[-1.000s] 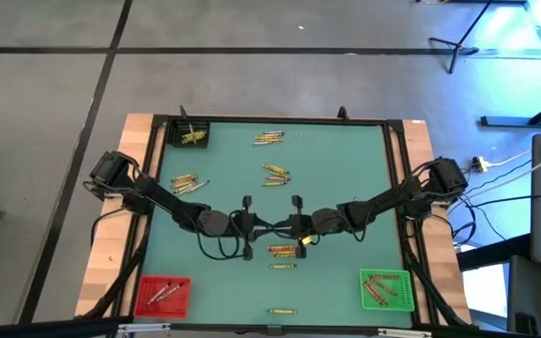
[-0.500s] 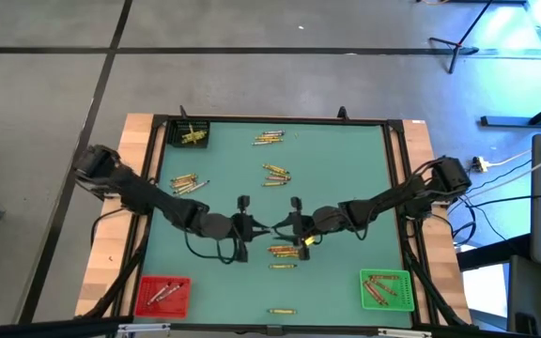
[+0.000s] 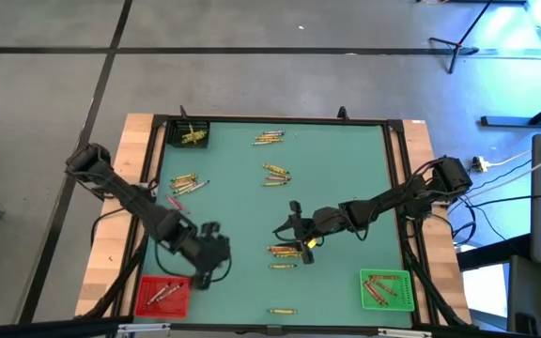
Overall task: Sort crayons
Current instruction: Put the black crayon into the red bin
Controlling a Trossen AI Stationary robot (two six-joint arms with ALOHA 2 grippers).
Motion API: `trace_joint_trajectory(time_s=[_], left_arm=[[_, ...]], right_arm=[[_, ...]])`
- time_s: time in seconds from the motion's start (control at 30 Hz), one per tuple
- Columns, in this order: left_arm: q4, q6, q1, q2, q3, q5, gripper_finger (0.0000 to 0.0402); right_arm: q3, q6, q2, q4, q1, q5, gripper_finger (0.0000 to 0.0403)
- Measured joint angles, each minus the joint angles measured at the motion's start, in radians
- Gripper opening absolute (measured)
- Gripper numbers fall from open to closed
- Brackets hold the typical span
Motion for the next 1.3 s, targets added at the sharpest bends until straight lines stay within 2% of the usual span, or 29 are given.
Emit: trace_joint_trajectory(time_s=[0.2,0.3,0.37,0.47,0.63,0.8,0.93,1.0,1.1,1.17,1.3], left_arm=[[-0.043,-0.337,-0.123,0.000,0.000,0.217,0.0010],[-0.040,-0.476,-0.187,0.006,-0.001,0.251,0.0010],[-0.043,-0.556,-0.230,0.008,-0.010,0.243,0.0010],[-0.037,-0.705,-0.279,0.008,-0.017,0.176,0.0010],[-0.048,-0.845,-0.335,0.008,-0.017,0.156,0.0023],[-0.115,-0.941,-0.349,0.008,-0.018,0.157,0.0068],[-0.098,-0.912,-0.320,0.008,-0.019,0.159,0.0099],[-0.086,-0.860,-0.311,0.008,-0.019,0.087,0.0106],[-0.061,-0.733,-0.300,0.008,-0.019,-0.096,0.0109],[-0.050,-0.632,-0.288,0.008,-0.019,-0.261,0.0109],[-0.028,-0.463,-0.267,0.008,-0.019,-0.667,0.0110]], right_arm=[[0.000,0.025,0.000,0.000,0.000,0.000,0.0188],[0.000,0.026,0.000,0.000,0.000,0.000,0.0188],[0.000,0.026,0.000,0.000,0.000,0.000,0.0188],[0.000,0.026,0.000,0.000,0.000,0.008,0.0188],[0.000,0.026,0.000,-0.003,0.000,0.008,0.0188],[0.000,0.026,0.000,-0.011,0.000,0.008,0.0188],[0.000,0.043,0.000,-0.011,0.000,0.001,0.0188],[0.000,0.050,0.000,-0.011,0.000,0.001,0.0188],[0.000,0.052,0.000,-0.010,0.000,0.001,0.0188],[0.000,0.053,0.000,-0.011,0.000,0.000,0.0188],[0.000,0.077,0.000,-0.011,0.000,0.000,0.0188]])
